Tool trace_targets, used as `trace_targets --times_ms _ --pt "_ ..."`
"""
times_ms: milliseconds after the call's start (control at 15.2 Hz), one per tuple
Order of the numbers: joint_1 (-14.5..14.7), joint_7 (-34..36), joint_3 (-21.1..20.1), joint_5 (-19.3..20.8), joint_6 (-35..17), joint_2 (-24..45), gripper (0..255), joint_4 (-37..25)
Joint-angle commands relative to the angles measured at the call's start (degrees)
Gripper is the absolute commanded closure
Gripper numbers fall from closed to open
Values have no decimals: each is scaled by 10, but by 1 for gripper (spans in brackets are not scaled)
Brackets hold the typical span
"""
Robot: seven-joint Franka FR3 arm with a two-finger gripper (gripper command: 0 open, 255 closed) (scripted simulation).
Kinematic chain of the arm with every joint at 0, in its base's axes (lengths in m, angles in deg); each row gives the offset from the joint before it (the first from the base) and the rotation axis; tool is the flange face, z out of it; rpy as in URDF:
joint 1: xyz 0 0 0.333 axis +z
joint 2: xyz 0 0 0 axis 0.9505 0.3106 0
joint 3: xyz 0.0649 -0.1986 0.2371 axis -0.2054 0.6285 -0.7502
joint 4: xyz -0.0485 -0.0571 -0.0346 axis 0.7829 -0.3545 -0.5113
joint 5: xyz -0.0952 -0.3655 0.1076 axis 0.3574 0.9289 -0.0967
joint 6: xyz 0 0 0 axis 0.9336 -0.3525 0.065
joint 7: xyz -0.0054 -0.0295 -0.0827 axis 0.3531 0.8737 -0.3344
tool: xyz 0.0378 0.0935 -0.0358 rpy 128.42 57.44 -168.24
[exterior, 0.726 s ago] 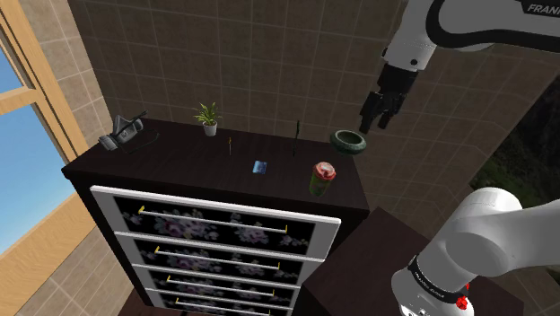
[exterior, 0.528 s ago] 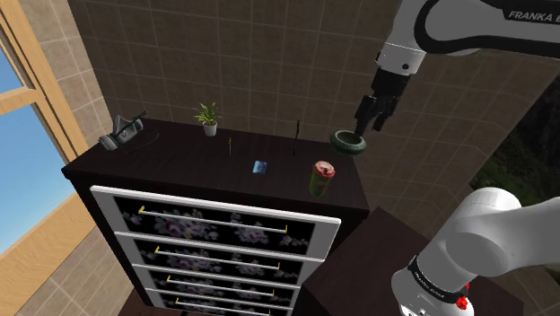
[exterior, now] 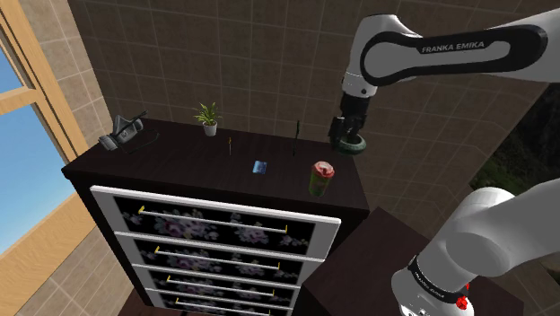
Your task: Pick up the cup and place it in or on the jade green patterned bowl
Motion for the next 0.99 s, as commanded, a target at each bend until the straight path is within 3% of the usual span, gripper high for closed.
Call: trace_targets --times_ms 0,594,924 --pt "0 -7 -1 9 -31 42 0 -1" --pt "-3 -19 -9 55 -134 235 0 -51" --pt "-4 -18 -8 57 -174 250 0 -26"
